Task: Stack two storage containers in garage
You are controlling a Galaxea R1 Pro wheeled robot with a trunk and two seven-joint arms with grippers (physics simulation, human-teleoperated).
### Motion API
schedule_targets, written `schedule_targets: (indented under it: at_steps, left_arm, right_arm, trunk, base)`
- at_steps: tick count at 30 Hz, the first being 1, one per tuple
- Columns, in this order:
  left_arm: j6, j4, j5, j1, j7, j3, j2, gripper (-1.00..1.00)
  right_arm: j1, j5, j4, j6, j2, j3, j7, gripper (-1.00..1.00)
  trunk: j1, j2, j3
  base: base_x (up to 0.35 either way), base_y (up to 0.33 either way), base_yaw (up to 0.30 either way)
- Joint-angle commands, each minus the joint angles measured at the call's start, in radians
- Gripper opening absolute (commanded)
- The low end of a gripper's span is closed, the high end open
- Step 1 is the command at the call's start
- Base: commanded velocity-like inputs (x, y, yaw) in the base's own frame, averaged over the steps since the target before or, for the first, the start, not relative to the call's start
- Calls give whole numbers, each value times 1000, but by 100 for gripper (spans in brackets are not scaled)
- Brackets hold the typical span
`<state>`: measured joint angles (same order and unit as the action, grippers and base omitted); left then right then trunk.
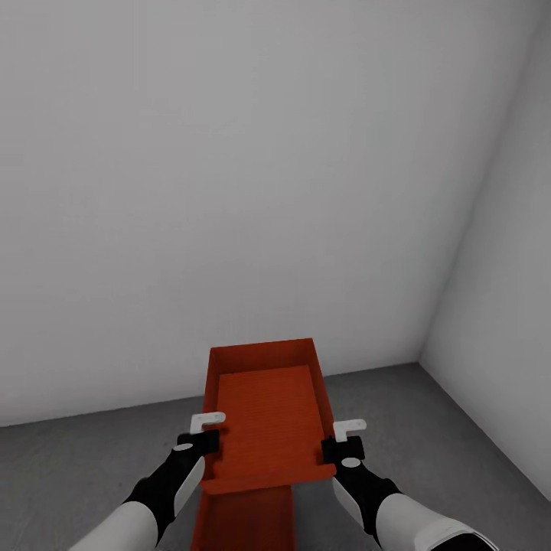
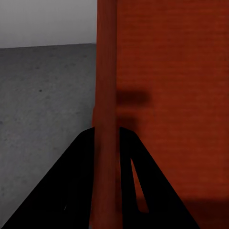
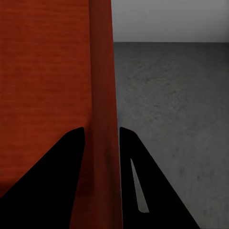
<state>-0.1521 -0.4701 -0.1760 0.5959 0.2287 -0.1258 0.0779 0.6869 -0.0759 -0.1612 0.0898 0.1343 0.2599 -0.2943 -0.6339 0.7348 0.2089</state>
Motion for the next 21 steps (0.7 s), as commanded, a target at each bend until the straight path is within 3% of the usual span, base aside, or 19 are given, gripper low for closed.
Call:
schedule_targets:
  at_steps: [1, 21]
  left_arm:
    - [-7, -59, -37, 1, 54, 12, 11, -100]
    - [-7, -59, -37, 1, 54, 12, 11, -100]
  right_arm:
    - [0, -15, 3, 8, 40, -25, 1, -100]
    - [0, -15, 3, 8, 40, -25, 1, -100]
  trunk:
    - [0, 1, 3]
    - [0, 1, 35]
  base:
    - [0, 0, 0]
    - [0, 0, 0]
